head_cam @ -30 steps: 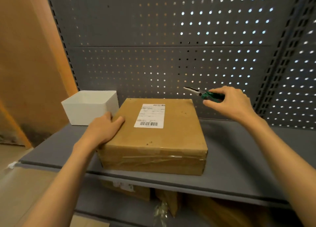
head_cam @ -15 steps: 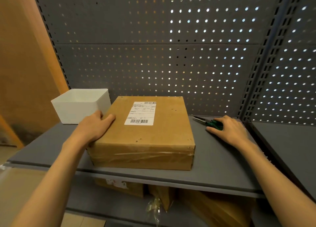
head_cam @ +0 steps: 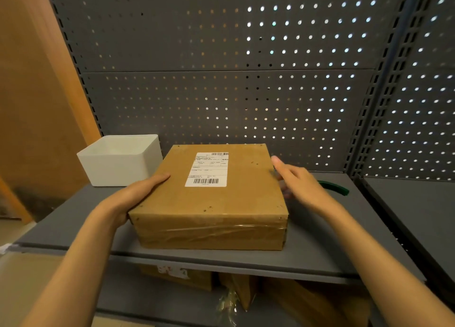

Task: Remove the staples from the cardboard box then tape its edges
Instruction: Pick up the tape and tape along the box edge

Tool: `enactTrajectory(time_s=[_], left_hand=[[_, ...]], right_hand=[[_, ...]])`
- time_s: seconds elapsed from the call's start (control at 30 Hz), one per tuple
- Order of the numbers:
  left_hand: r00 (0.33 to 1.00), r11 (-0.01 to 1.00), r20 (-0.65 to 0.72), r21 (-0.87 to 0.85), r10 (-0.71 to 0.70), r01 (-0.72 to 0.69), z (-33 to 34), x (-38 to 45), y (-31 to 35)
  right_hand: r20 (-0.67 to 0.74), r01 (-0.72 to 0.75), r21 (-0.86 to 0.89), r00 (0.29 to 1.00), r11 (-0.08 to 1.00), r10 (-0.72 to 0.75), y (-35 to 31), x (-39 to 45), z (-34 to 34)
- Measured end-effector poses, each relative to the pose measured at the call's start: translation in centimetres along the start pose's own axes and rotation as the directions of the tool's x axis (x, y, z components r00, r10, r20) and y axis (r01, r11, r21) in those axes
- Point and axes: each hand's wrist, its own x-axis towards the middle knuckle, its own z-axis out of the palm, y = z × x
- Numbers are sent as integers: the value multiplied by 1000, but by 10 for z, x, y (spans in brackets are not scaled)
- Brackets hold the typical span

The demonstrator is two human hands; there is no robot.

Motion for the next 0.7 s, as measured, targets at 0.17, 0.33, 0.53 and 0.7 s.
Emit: enactTrajectory(time_s=[0.17,0.33,0.53,0.7], left_hand=[[999,999,26,-18,34,-34,-1,-2,-5],[986,985,63,-84,154,-149,-7,-10,-7],[892,864,-6,-246,452,-439,-12,-25,-3],[825,774,3,-347,565,-529,-15,-28,-8]], right_hand=[[220,-165,187,968,968,123,-24,-12,17],[81,-130,315,991,940,110,-27,-34,11],[-159,152,328,982,932,-105,-42,-54,-13],[-182,284,353,955,892,-233,-43,-74,-15]])
